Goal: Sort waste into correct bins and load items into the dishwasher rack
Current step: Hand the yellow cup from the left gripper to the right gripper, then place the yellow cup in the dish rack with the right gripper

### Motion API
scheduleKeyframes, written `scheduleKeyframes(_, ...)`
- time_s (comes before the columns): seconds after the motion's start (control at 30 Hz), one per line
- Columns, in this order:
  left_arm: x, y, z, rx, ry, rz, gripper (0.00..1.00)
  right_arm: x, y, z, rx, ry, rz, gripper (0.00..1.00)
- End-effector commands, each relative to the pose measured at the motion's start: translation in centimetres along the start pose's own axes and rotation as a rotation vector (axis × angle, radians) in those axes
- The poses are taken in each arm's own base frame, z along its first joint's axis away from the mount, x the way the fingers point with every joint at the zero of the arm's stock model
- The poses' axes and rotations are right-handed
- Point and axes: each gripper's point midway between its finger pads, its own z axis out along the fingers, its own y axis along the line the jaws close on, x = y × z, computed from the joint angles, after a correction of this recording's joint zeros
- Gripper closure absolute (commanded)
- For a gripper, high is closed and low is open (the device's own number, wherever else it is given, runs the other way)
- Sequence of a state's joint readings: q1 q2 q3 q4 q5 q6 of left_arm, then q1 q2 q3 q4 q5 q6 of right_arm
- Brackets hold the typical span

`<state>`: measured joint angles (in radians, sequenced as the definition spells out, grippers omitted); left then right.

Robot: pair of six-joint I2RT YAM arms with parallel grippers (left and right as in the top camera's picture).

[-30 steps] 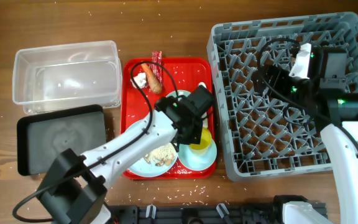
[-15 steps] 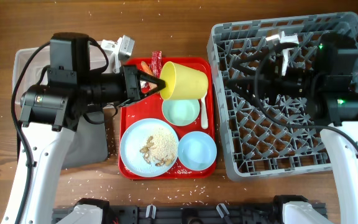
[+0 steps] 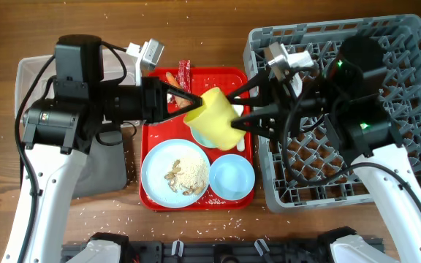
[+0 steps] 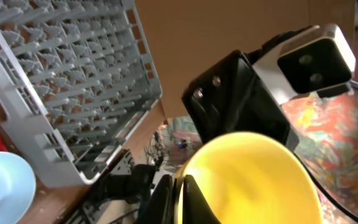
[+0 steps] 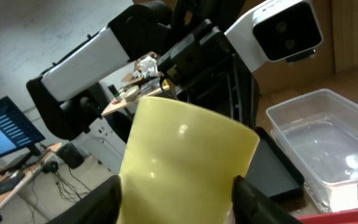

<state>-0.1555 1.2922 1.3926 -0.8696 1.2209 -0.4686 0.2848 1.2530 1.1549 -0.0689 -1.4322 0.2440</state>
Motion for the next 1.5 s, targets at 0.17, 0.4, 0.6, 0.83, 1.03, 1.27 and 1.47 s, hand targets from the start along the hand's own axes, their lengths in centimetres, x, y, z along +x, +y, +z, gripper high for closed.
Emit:
scheduleKeyframes(0.17,-0.3,-0.5,0.0,0.017,-0.003,0.04,0.96,-0.6,-1.4,0.2,0.097,-0.02,0.03,0.21)
scheduleKeyframes(0.4,-1.4,-1.3,-0.1,0.035,-0.033,0.099,0.96,-0.2,-1.5,-1.0,0.089,-0.019,0.084,0.12)
scheduleKeyframes(0.6,-1.8,-1.7,-0.1,0.044,-0.045,0.109,0.96,-0.2,-1.2,-1.0,0.073,-0.017,0.074,0.11)
scheduleKeyframes(0.83,-1.6,-2.1,0.4,0.051,-0.034,0.131,0.96,-0.5,0.7,-0.1,-0.026,0.003,-0.005,0.28)
scheduleKeyframes(1.03,-1.9,-1.9,0.8,0.026,-0.051,0.126,0.96,-0.6,0.3,0.2,-0.002,-0.002,-0.007,0.45)
scheduleKeyframes(1.27,-3.2,-0.8,-0.9,-0.004,-0.112,0.098,0.0,-1.2,-4.2,-4.7,0.321,-0.094,0.113,0.46)
scheduleKeyframes(1.47,-4.7,3.0,-2.9,-0.167,-0.228,-0.024,0.0,9.8,-9.9,-16.4,1.171,-0.02,0.668,0.5)
